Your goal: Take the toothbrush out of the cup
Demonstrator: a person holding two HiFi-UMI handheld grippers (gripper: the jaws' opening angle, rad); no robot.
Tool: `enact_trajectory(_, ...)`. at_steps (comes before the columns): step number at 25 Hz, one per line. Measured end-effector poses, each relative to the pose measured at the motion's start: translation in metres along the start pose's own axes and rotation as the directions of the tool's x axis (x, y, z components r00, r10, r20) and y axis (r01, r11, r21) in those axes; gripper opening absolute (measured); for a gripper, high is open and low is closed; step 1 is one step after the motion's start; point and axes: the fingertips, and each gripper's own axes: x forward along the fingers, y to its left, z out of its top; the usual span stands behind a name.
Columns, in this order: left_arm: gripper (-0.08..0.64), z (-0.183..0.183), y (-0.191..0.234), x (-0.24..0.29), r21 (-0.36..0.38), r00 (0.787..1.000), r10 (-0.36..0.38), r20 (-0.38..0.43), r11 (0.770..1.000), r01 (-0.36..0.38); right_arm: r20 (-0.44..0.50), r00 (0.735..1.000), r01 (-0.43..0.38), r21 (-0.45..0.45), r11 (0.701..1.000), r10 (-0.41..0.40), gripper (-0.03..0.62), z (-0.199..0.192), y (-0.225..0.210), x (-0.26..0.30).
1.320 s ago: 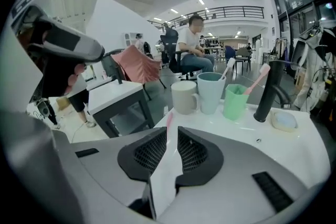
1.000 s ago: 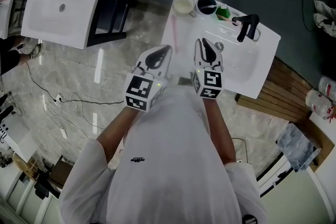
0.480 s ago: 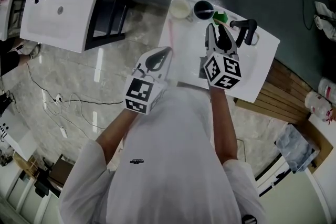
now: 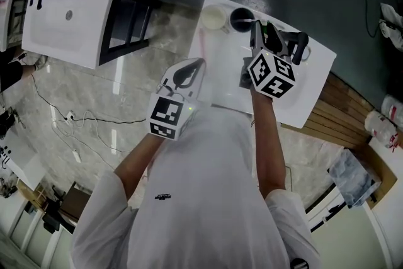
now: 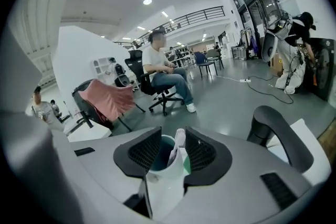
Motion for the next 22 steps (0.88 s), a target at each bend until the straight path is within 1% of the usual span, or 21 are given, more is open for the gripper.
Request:
enact_trajectory(6,0.003,0.005,0.005,0.004,0.004,1.000,0.009,-0.001,1.000,-0.009,-0.045,0.998,0.036,-0.013,0.999,-0.036,0.114,-0.006,-0.006,0.012)
enact_trajectory(9,0.003,0.004,0.006,0.004,0.004,1.000,0.008,-0.004,1.000,-0.008,-0.035,0.998,0.049,-0.029,0.998,-0.050,0.077,-0.005,-0.008,0.015)
enact_trajectory(10,0.003,0.004,0.006,0.004,0.005,1.000,0.006,-0.005,1.000,-0.006,-0.032,0.998,0.051,-0.034,0.998,-0.052,0.034,-0.004,-0.008,0.016)
enact_trajectory(17,0.003,0.006,0.009,0.000,0.010,1.000,0.008,0.008,1.000,-0.008,-0.007,1.000,-0.004,-0.051,0.999,0.003,0.008,0.004,0.007,0.013)
enact_trajectory(22,0.003,0.006,0.009,-0.008,0.011,1.000,0.011,0.023,1.000,-0.011,0.033,0.999,-0.014,-0.109,0.994,0.018,0.003,0.011,0.018,0.003)
